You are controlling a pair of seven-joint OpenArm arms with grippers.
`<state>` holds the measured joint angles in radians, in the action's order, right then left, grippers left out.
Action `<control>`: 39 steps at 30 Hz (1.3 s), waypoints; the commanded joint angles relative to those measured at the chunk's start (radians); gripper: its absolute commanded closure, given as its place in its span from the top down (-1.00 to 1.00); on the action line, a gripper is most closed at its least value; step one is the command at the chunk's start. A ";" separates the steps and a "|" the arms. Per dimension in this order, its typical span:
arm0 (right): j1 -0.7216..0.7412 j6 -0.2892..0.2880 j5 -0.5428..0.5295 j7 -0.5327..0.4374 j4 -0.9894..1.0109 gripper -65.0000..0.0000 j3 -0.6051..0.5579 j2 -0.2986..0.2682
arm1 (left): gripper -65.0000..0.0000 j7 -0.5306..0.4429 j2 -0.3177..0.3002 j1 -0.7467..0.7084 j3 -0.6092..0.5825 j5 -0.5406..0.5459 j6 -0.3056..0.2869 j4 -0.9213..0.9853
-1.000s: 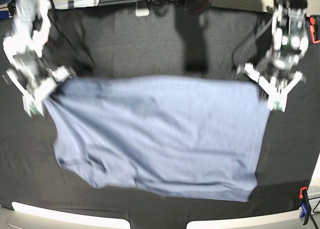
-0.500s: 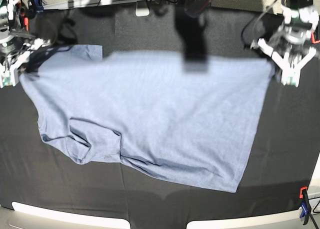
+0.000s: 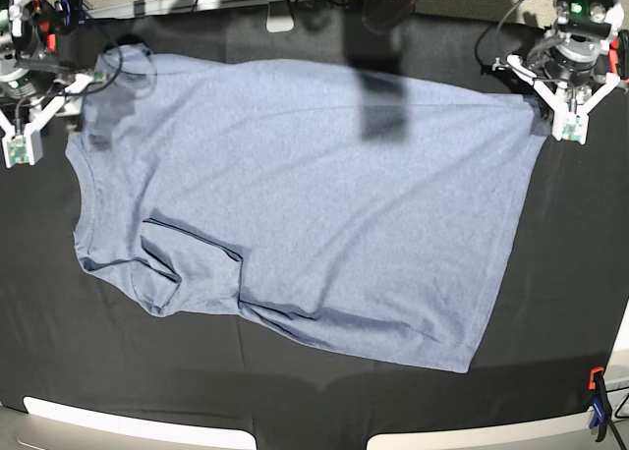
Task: Layout the t-shirt on the table in an organized manner, then fold the t-shirt properly
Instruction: 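Lift and pull the shirt with both grippers to spread it flat, then regrasp the shirt shoulder with the right gripper while the left holds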
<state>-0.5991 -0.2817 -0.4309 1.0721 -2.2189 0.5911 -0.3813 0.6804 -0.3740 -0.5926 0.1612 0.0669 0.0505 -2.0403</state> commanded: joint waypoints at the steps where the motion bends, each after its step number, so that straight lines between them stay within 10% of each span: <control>1: -0.027 -0.028 -0.027 -0.012 -0.015 -0.11 0.009 -0.014 | -1.00 -0.023 -0.009 -0.003 0.008 -0.013 0.013 -0.019; 9: -0.211 -0.226 0.067 -0.251 -0.012 -0.11 -0.095 -0.012 | -1.00 -0.030 -0.008 0.000 0.008 -0.013 0.013 -0.019; 14: -0.210 -0.195 0.322 -0.317 0.027 -0.11 -0.344 -0.158 | -1.00 -0.030 -0.009 0.000 0.008 -0.013 0.013 -0.019; 19: -0.211 -0.023 0.571 -0.331 0.047 -0.11 -0.573 -0.281 | -1.00 -0.031 -0.008 0.000 0.008 -0.014 0.013 -0.019; 39: -0.077 -0.024 0.582 -0.390 0.184 -0.28 -0.744 -0.311 | -1.00 -0.042 -0.008 0.000 0.008 -0.013 0.013 -0.019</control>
<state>-0.6735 -0.3126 0.1528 0.6952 -2.0216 -0.1566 -0.6811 0.6582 -0.3744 -0.5900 0.1631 0.0631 0.0505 -2.0407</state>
